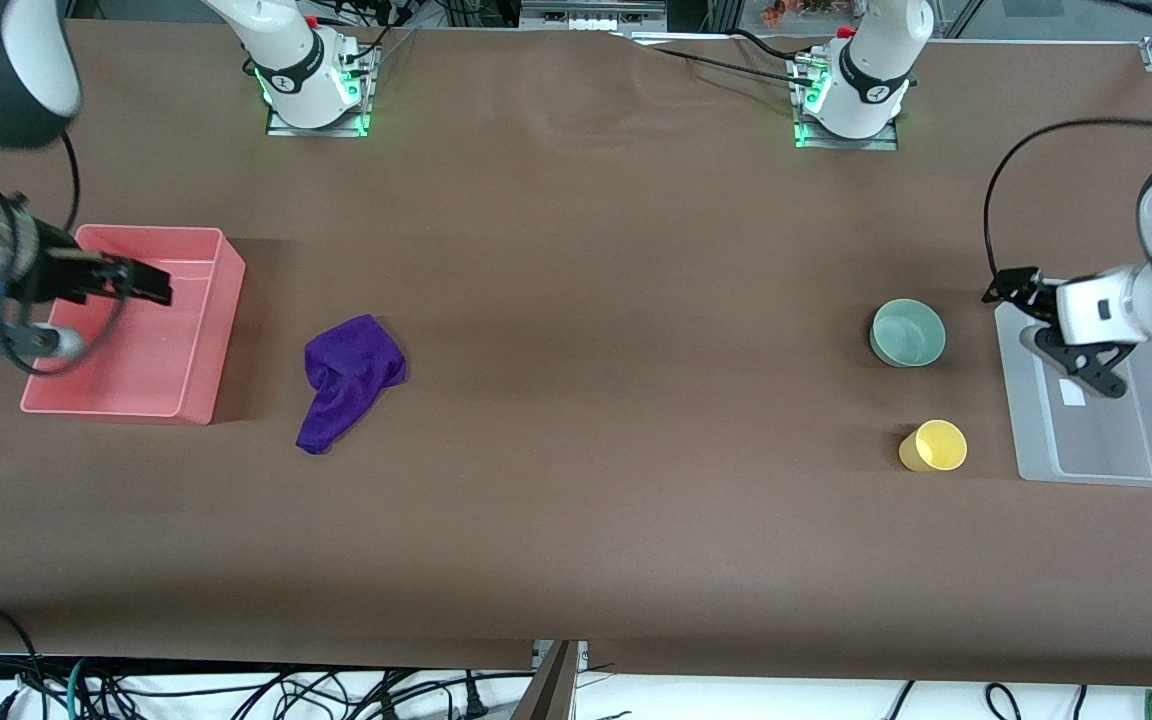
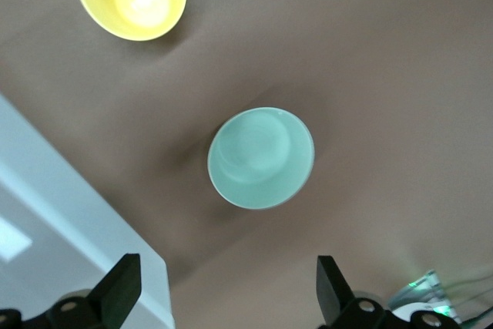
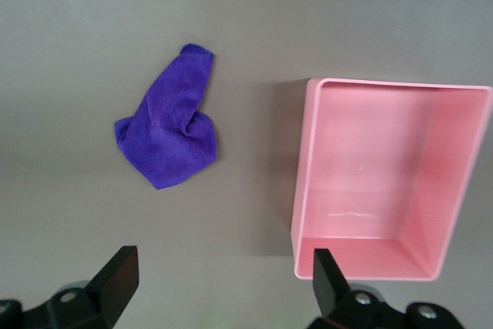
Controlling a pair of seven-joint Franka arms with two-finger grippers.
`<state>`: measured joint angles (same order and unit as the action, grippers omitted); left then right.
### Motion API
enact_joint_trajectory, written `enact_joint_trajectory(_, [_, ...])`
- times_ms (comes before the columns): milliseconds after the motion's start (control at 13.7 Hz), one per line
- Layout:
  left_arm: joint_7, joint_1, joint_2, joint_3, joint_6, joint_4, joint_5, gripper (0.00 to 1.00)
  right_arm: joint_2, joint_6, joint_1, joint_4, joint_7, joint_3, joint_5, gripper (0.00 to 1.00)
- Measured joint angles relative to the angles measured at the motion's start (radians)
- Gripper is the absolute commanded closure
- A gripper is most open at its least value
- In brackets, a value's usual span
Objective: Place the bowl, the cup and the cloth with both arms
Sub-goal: 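Grasp the cloth with the right gripper while the left gripper grasps the bowl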
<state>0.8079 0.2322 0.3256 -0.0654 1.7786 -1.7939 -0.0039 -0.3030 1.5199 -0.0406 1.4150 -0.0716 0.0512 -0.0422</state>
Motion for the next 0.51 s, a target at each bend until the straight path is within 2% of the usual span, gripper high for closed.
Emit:
enact_joint_trajectory(146, [0.05, 0.012, 0.087, 0.0, 0.127, -0.031, 0.0, 0.0, -0.103, 0.095, -0.025, 0.021, -0.002, 0.002, 0.005, 0.0])
enact_joint_trajectory(292, [0.071, 0.023, 0.133, -0.001, 0.312, -0.115, 0.0, 0.01, -0.188, 0.243, -0.043, 0.072, -0.004, 0.006, 0.014, 0.0])
enact_joint_trajectory(365, [0.076, 0.024, 0.142, -0.002, 0.414, -0.172, 0.0, 0.24, -0.216, 0.319, -0.046, 0.108, -0.006, 0.017, 0.018, 0.0])
enact_joint_trajectory(438, [0.079, 0.024, 0.146, -0.003, 0.506, -0.229, 0.0, 0.68, -0.234, 0.397, -0.048, 0.149, -0.018, 0.032, 0.019, 0.0])
enact_joint_trajectory(510, [0.079, 0.024, 0.148, -0.005, 0.566, -0.275, 0.0, 1.0, -0.246, 0.475, -0.05, 0.193, -0.042, 0.046, 0.019, 0.0])
